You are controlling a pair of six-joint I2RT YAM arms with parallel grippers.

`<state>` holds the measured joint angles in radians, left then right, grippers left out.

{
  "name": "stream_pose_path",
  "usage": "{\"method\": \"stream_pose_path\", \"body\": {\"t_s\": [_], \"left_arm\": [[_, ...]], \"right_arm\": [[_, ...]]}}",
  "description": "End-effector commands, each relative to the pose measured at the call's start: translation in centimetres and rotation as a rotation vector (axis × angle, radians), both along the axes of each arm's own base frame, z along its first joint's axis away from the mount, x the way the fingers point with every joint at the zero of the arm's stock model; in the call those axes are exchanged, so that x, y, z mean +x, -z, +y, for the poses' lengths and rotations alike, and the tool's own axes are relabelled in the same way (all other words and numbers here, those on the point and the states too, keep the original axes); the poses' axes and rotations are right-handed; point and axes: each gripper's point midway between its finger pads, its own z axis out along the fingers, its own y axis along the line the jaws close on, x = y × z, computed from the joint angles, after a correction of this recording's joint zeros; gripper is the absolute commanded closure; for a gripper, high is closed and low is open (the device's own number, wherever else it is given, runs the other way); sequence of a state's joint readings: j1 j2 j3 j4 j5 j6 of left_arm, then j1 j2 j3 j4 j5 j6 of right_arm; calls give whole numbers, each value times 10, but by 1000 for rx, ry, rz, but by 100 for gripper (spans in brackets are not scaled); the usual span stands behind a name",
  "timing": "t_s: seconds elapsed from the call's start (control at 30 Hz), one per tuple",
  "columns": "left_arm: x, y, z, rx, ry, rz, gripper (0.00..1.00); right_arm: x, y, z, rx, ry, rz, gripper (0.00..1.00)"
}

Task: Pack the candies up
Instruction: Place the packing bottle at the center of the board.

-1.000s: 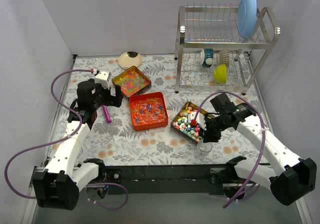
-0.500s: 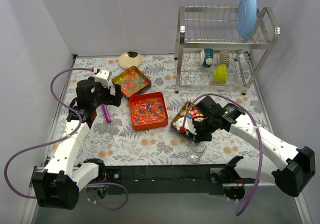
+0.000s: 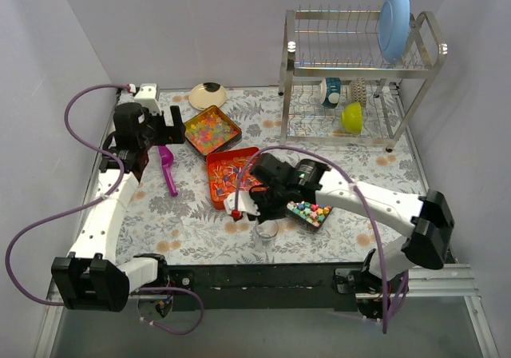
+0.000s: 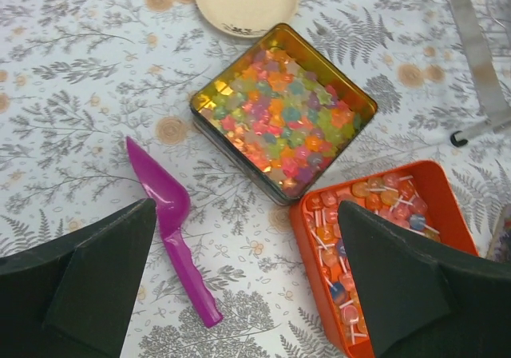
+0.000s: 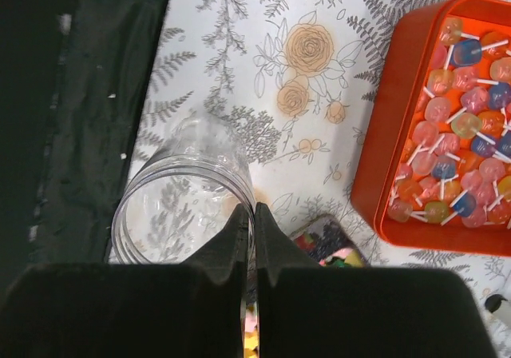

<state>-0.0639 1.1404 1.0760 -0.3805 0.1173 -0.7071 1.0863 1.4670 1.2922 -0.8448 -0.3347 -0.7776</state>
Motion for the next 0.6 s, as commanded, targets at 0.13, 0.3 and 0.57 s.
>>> {"method": "stream_pose_path", "body": {"t_s": [0.13,0.3,0.57], "left_arm": [[-1,10,23,4,-93,160,2],[-4,15,28,62,-55,142,2],[5,30,66,89,-111,151,2]], "right_arm": [[25,12,57,-18,-1,-200,99],[30,2,77,15,-2,-212,99],[28,9,92,7,-22,-201,99]]}}
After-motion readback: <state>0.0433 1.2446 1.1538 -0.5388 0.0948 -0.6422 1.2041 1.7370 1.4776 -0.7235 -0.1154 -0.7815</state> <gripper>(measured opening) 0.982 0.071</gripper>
